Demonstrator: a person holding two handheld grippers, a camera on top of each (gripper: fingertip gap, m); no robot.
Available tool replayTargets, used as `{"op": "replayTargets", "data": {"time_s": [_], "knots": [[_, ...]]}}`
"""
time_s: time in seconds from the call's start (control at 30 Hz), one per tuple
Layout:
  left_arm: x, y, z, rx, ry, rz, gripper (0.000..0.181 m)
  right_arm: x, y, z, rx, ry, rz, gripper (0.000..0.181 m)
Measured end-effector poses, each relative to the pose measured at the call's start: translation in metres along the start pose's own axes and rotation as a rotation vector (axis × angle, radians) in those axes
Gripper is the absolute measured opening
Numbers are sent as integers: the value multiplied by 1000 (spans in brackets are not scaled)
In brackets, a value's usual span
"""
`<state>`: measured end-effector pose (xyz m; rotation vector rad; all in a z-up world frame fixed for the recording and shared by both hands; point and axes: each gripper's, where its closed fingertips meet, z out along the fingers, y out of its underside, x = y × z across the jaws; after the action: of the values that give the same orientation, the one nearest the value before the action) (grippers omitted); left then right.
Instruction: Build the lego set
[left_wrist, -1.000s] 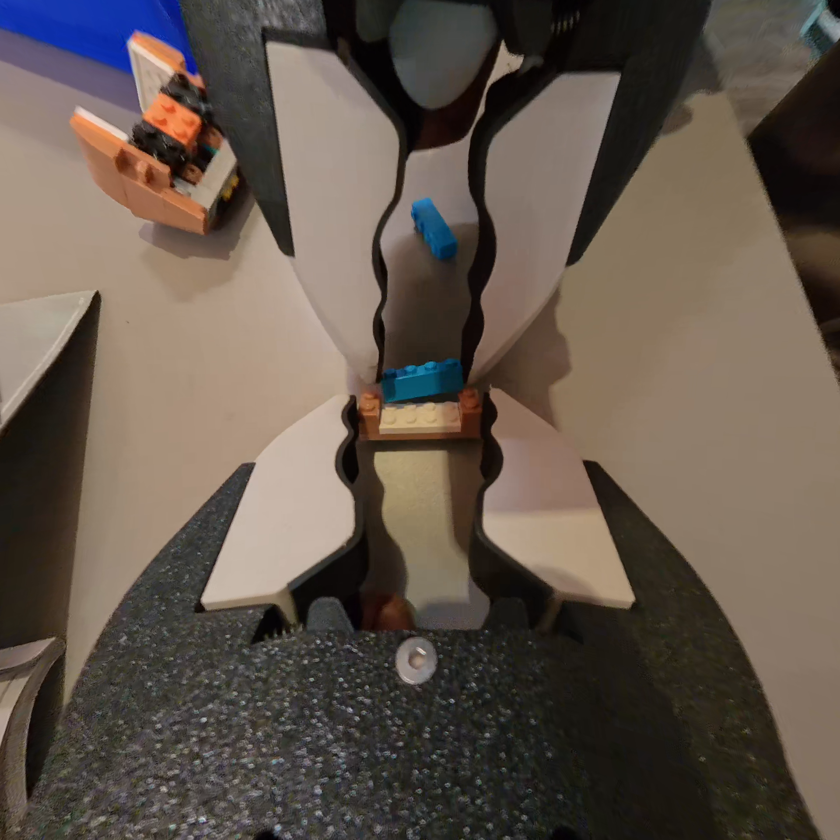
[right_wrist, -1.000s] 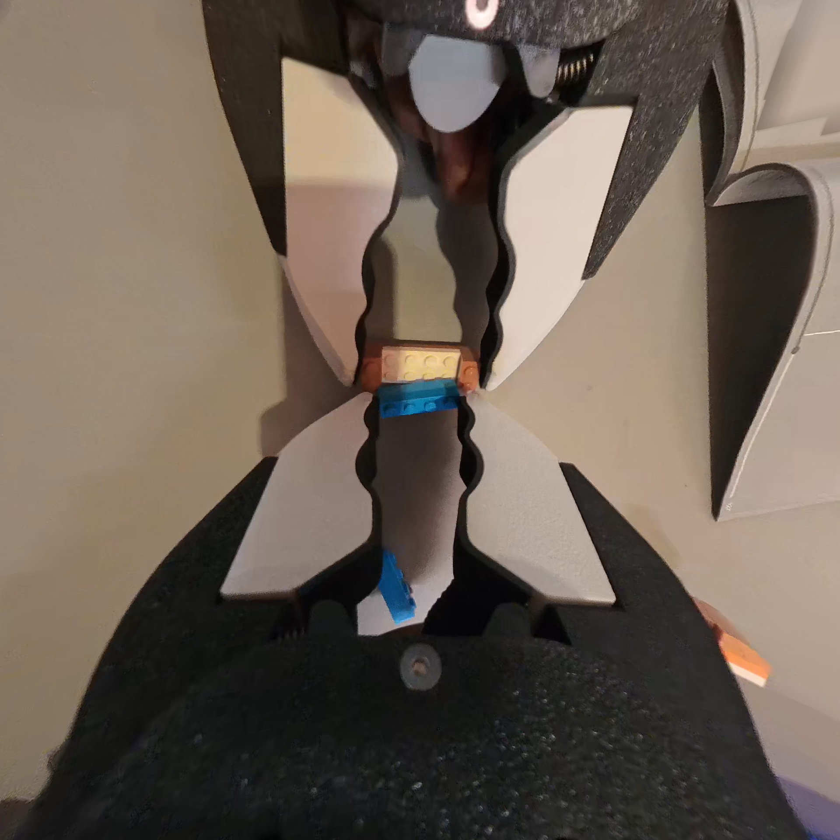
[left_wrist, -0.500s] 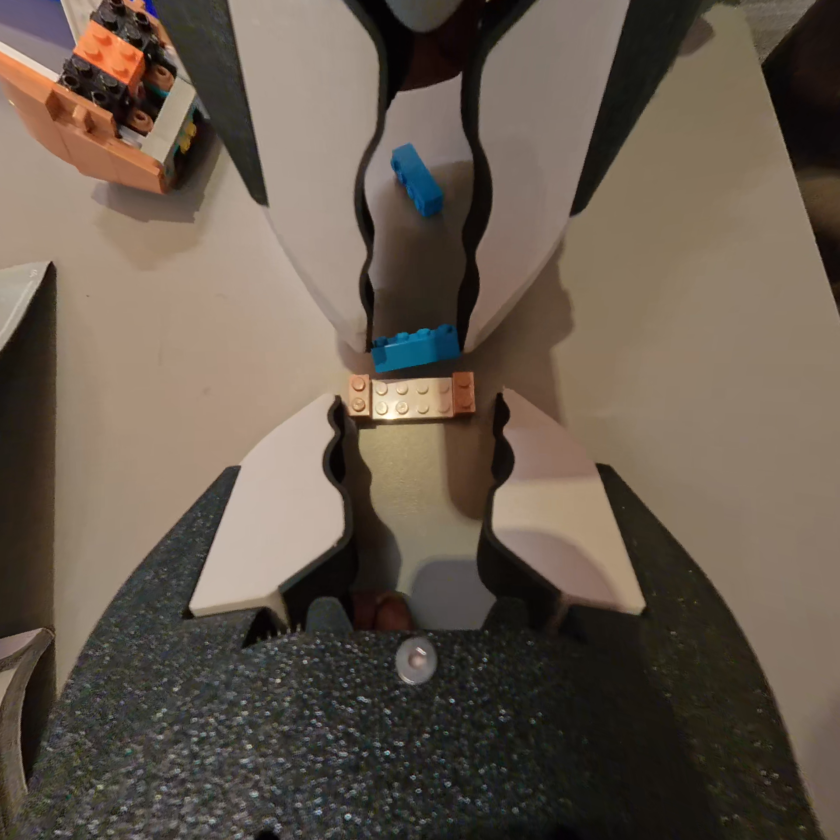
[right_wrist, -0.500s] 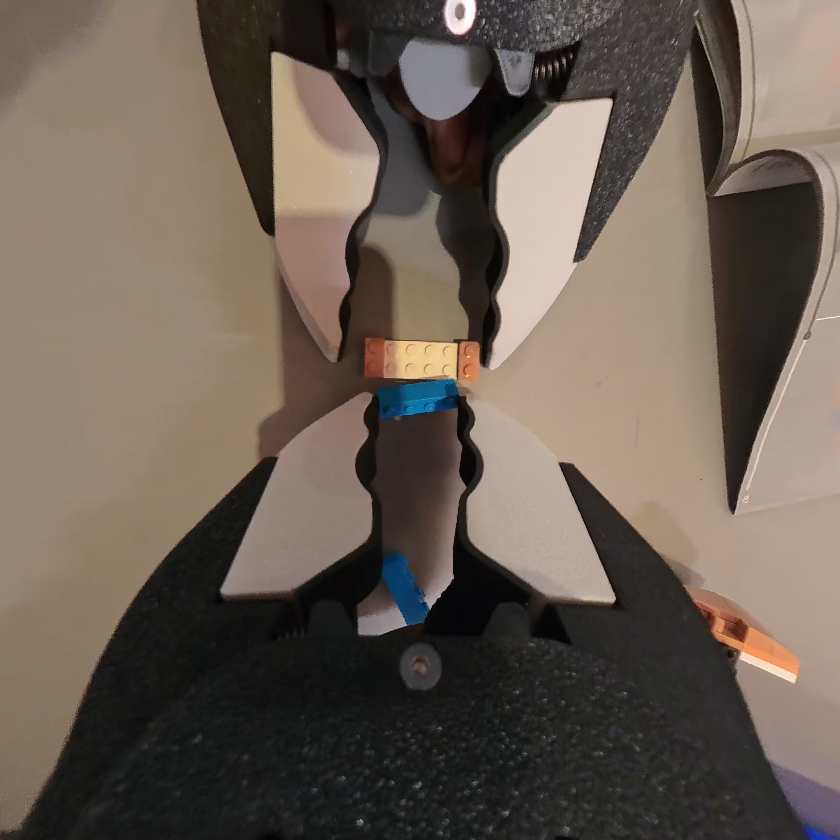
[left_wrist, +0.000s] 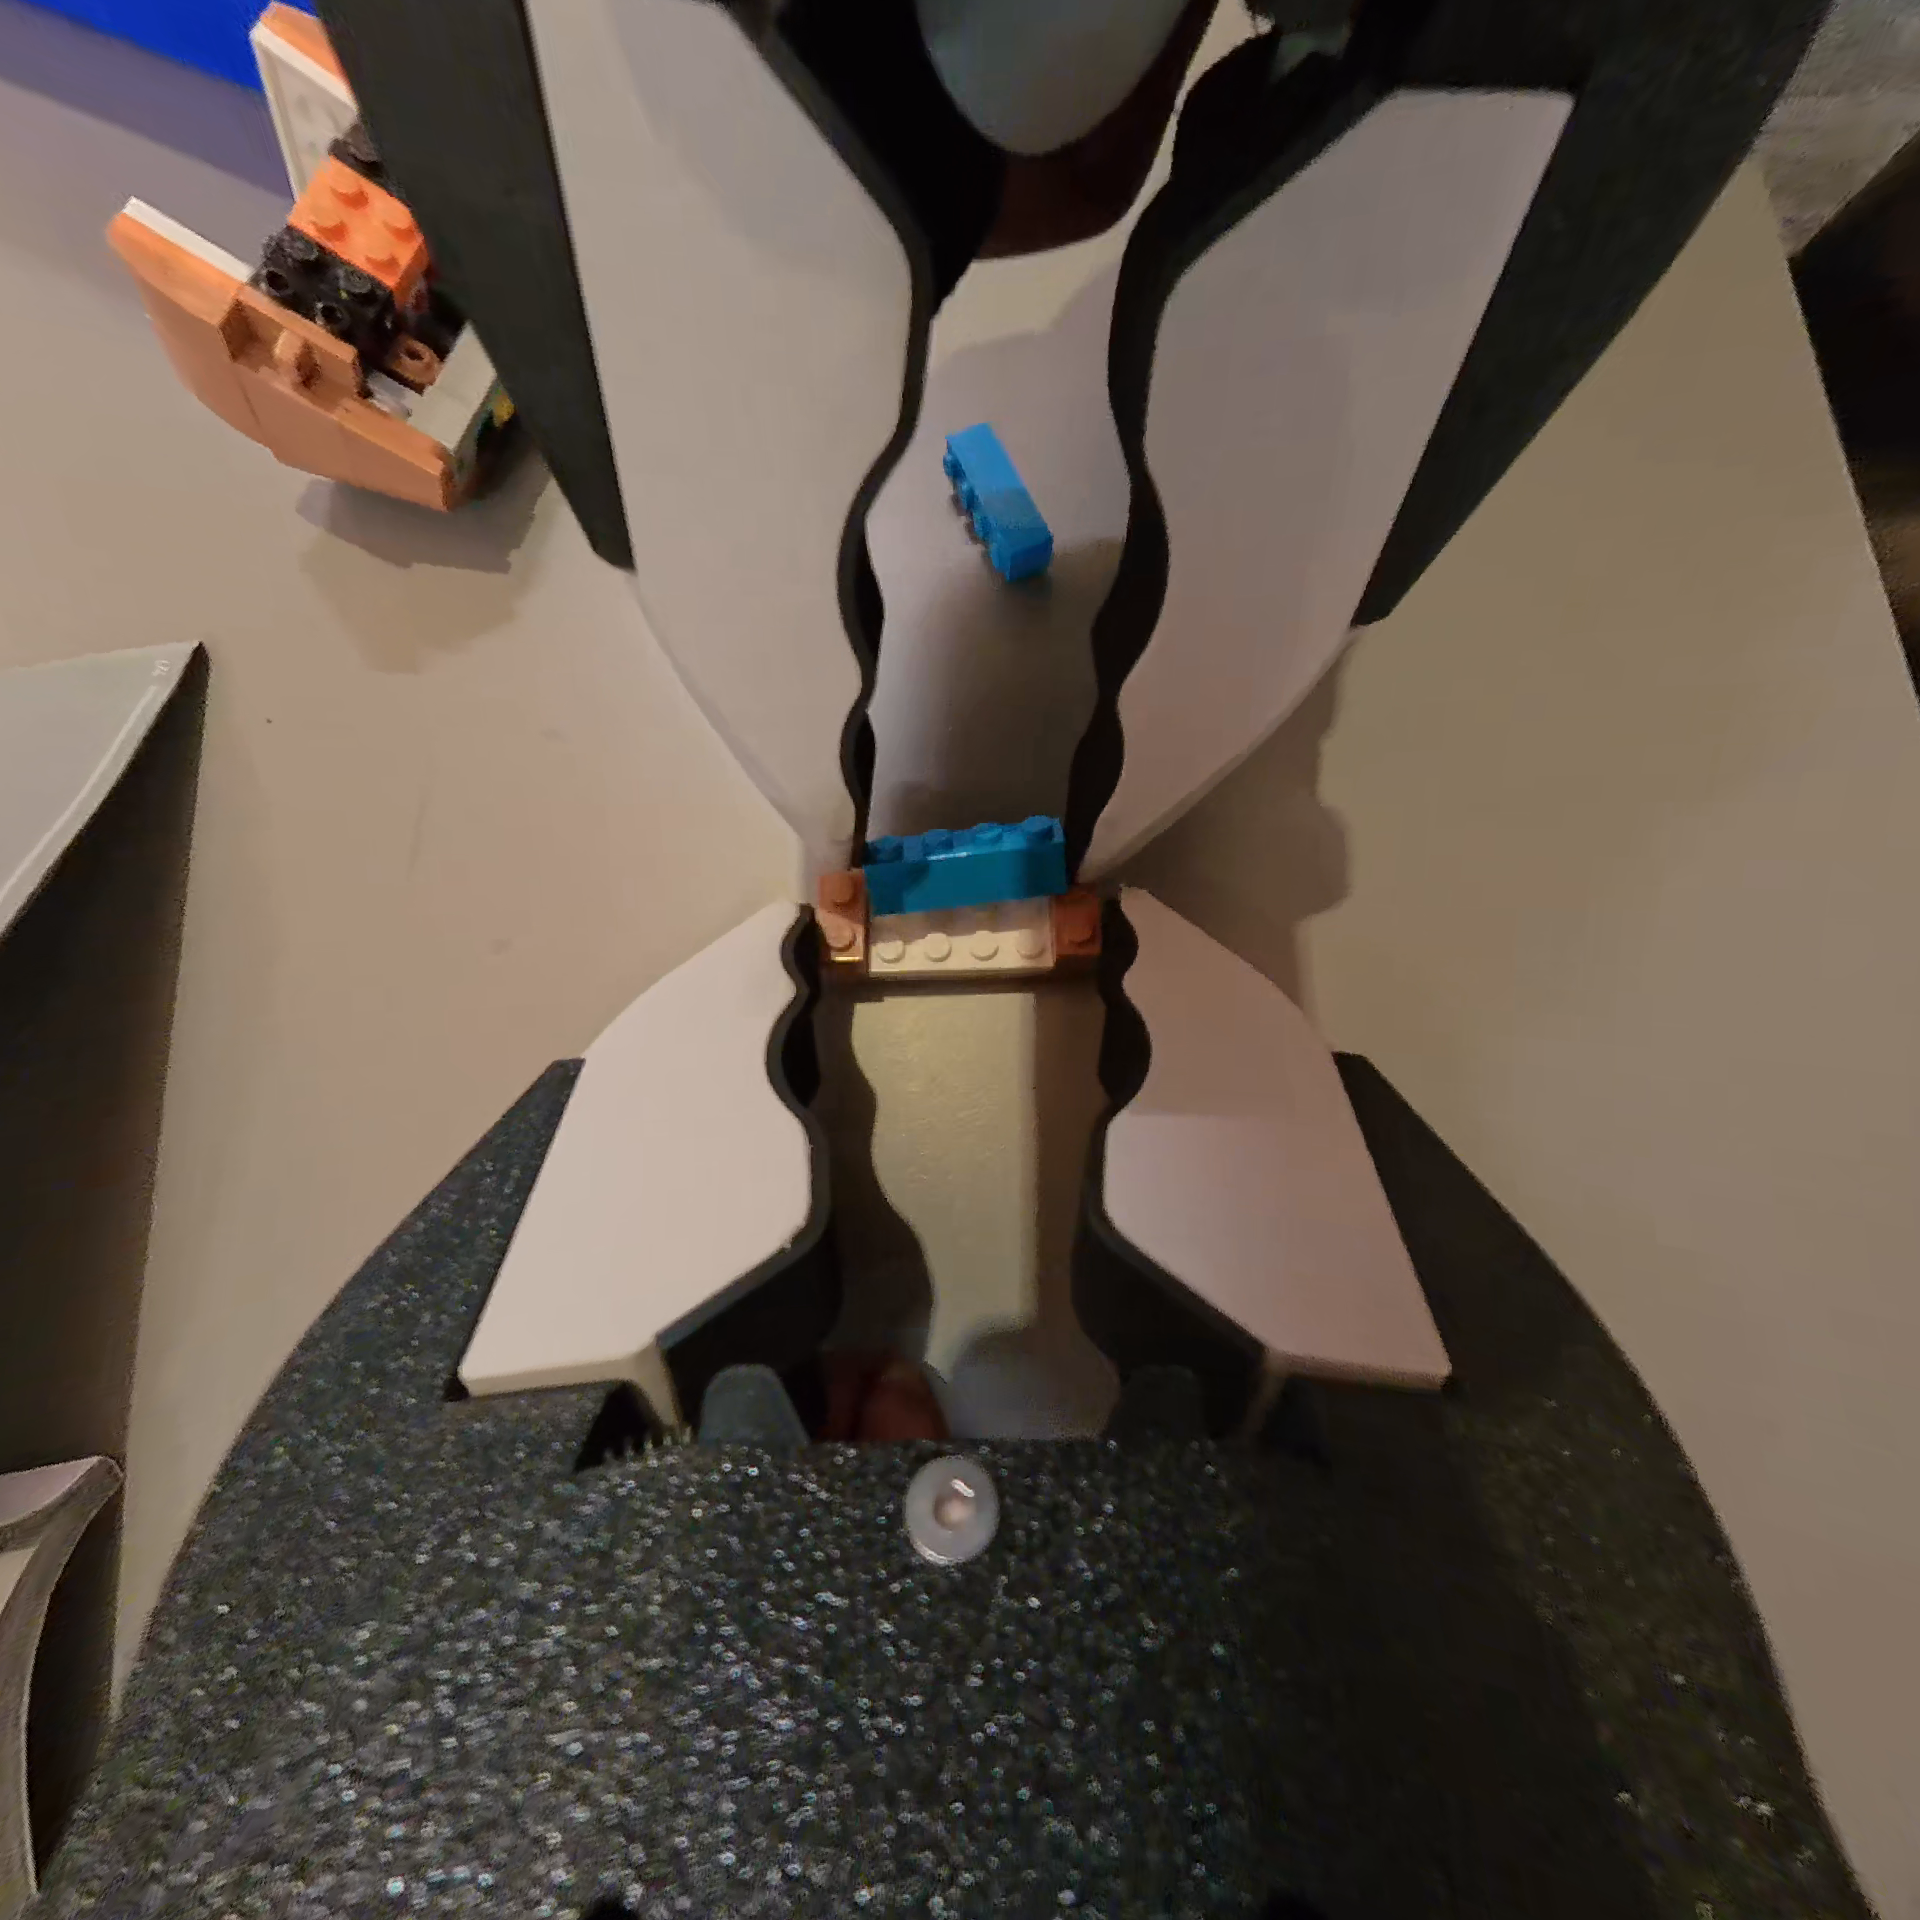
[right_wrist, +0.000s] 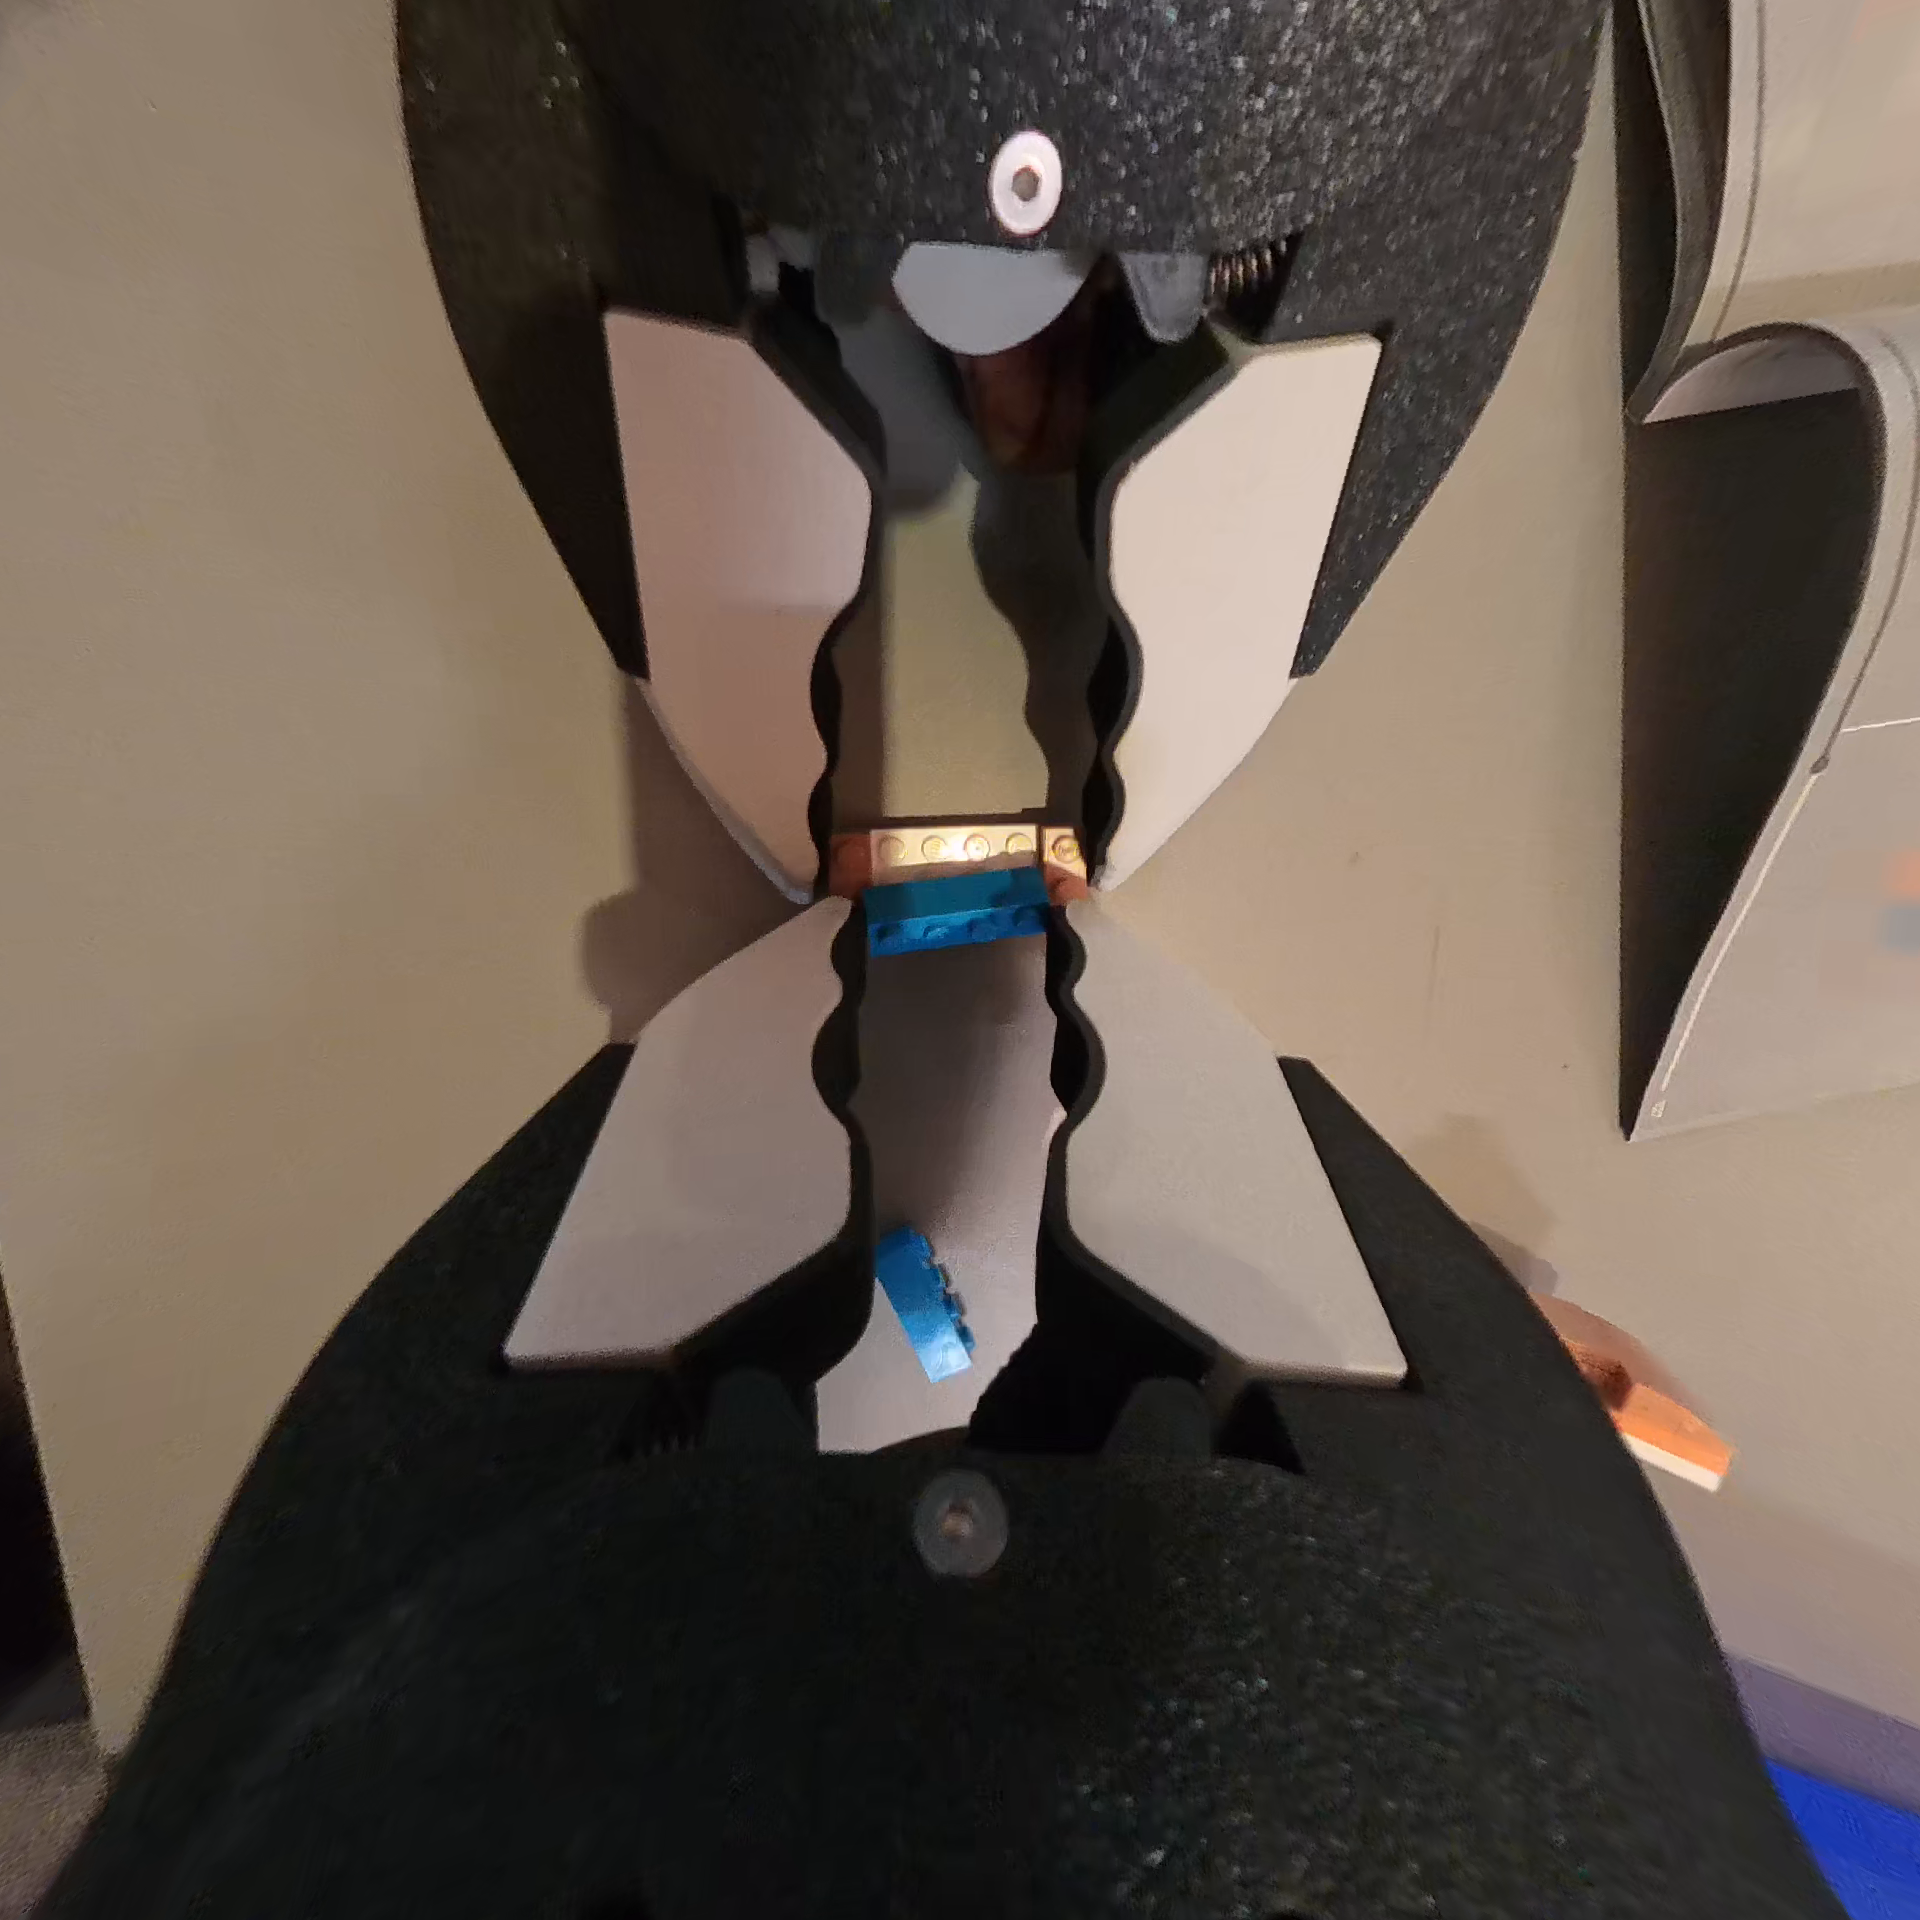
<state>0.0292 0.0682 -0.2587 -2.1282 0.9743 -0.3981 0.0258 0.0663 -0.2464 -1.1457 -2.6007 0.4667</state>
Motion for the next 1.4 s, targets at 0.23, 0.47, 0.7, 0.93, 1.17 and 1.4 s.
{"op": "replayTargets", "data": {"time_s": [0.23, 0.47, 0.7, 0.93, 1.17, 1.4], "knots": [[-2, -5, -4, 48, 14, -36, 52, 2, -3, -1, 35, -17, 27, 33], [-2, -7, -5, 62, 27, -42, 52, 2, -3, -1, 100, -34, 48, 33], [-1, -8, -6, 72, 40, -45, 52, 0, -4, -3, 149, -51, 41, 35], [-1, -10, -8, 88, 52, -57, 52, 0, -5, -5, 182, -43, 33, 36], [0, -16, -13, 144, 83, -71, 52, -4, -6, -10, 213, -40, -28, 42], [-1, -24, -20, 218, 121, -112, 52, -1, -12, -16, 253, 21, -62, 46]]}}
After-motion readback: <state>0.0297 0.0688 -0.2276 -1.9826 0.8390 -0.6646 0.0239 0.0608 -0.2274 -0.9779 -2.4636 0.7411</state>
